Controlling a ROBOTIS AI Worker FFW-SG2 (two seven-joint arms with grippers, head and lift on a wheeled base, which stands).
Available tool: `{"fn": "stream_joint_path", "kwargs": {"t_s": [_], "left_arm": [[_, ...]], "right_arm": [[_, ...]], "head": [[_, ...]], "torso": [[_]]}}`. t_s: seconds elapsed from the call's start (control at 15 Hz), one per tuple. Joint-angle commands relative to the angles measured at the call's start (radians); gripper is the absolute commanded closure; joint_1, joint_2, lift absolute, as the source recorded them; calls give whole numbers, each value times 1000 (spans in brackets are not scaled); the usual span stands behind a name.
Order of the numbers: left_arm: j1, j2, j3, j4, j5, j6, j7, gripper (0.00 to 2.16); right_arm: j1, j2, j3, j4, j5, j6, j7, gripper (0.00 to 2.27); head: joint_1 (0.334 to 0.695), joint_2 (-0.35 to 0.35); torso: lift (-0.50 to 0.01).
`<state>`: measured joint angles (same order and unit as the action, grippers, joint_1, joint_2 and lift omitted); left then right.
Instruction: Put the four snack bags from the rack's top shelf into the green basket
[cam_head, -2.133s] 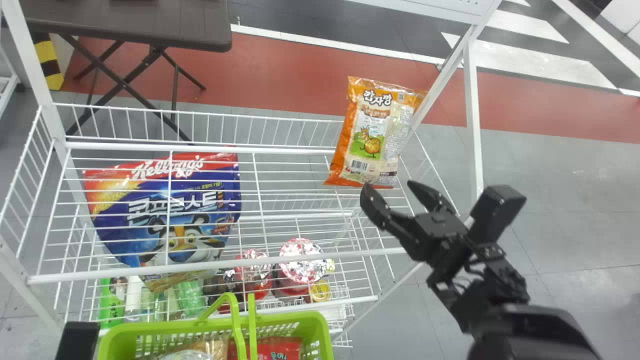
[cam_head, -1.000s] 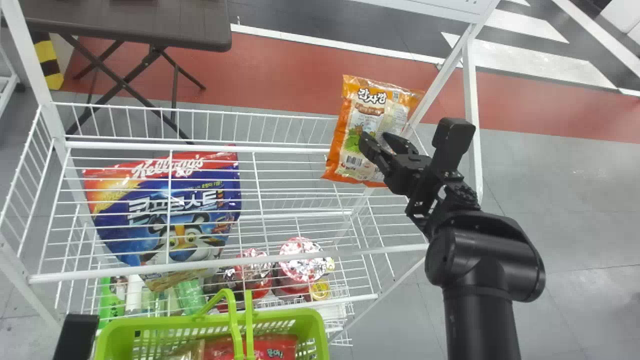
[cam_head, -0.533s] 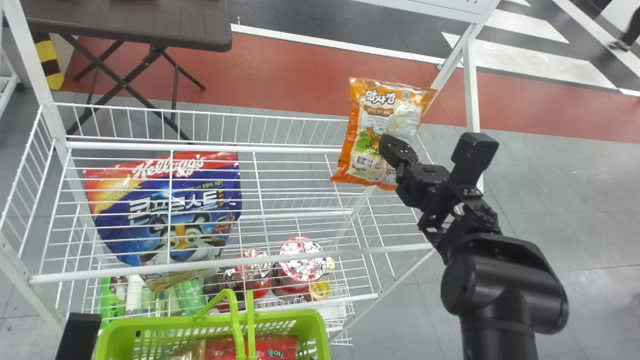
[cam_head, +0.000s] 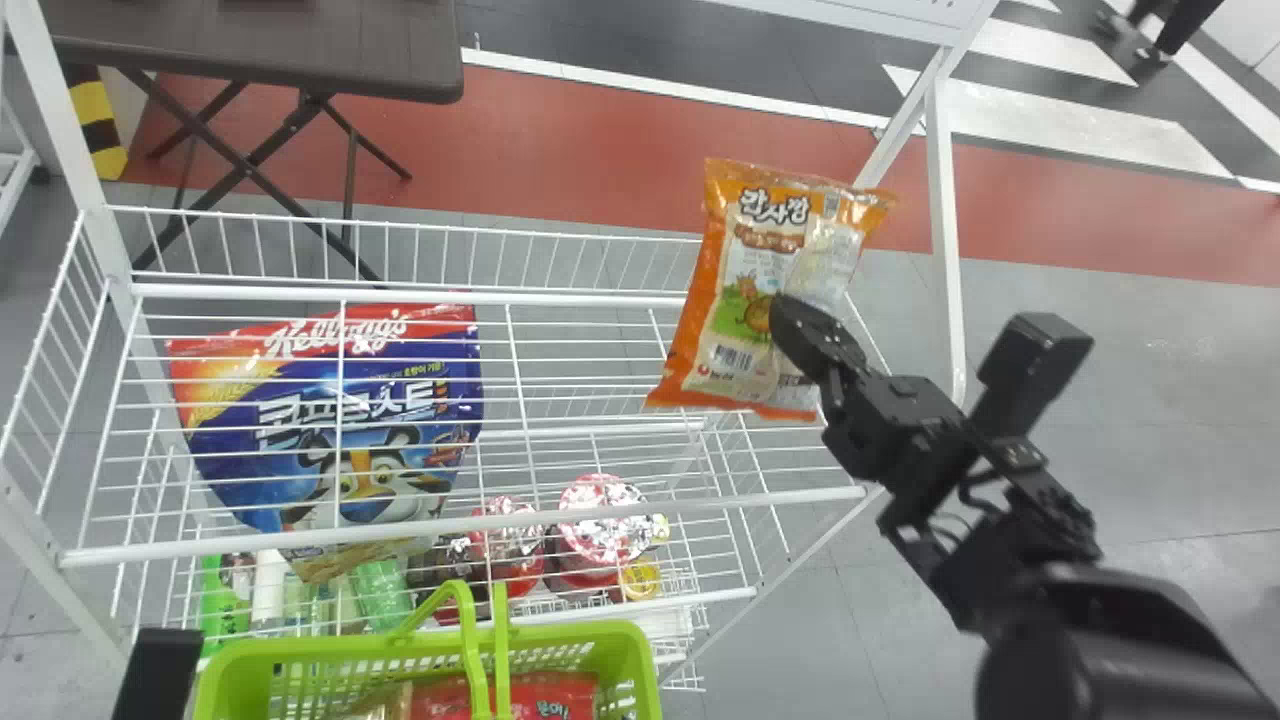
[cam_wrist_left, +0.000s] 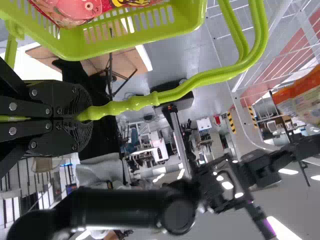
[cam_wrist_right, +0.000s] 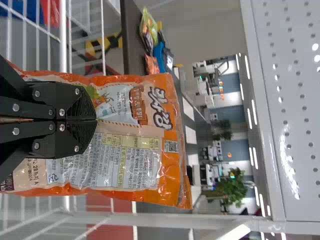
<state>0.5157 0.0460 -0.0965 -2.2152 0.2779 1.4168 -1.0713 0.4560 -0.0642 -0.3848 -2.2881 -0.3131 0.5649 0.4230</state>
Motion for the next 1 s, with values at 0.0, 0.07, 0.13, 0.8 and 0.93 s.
{"fn": "stream_joint_path", "kwargs": {"t_s": [0.0, 0.07, 0.13, 0.8, 0.93], "left_arm": [[1, 0, 6, -1, 1, 0, -1, 2145], [10, -2, 9, -4, 3, -6, -1, 2145], [15, -2, 9, -4, 4, -15, 1, 2145], [23, -6, 12, -6, 4, -34, -6, 2145], [24, -6, 14, -6, 4, -34, -9, 2145]], "right_arm": [[136, 4, -36, -132, -119, 94, 23, 2135], [164, 9, -45, -163, -158, 168, 51, 2135], [187, 18, -72, -189, -202, 275, 85, 2135], [299, 1, -6, -31, -308, 613, 237, 2159], [313, -23, 41, 4, -294, 610, 238, 2159]], "head": [[695, -350], [695, -350], [695, -350], [695, -350], [695, -350]], "torso": [[0], [0], [0], [0], [0]]}}
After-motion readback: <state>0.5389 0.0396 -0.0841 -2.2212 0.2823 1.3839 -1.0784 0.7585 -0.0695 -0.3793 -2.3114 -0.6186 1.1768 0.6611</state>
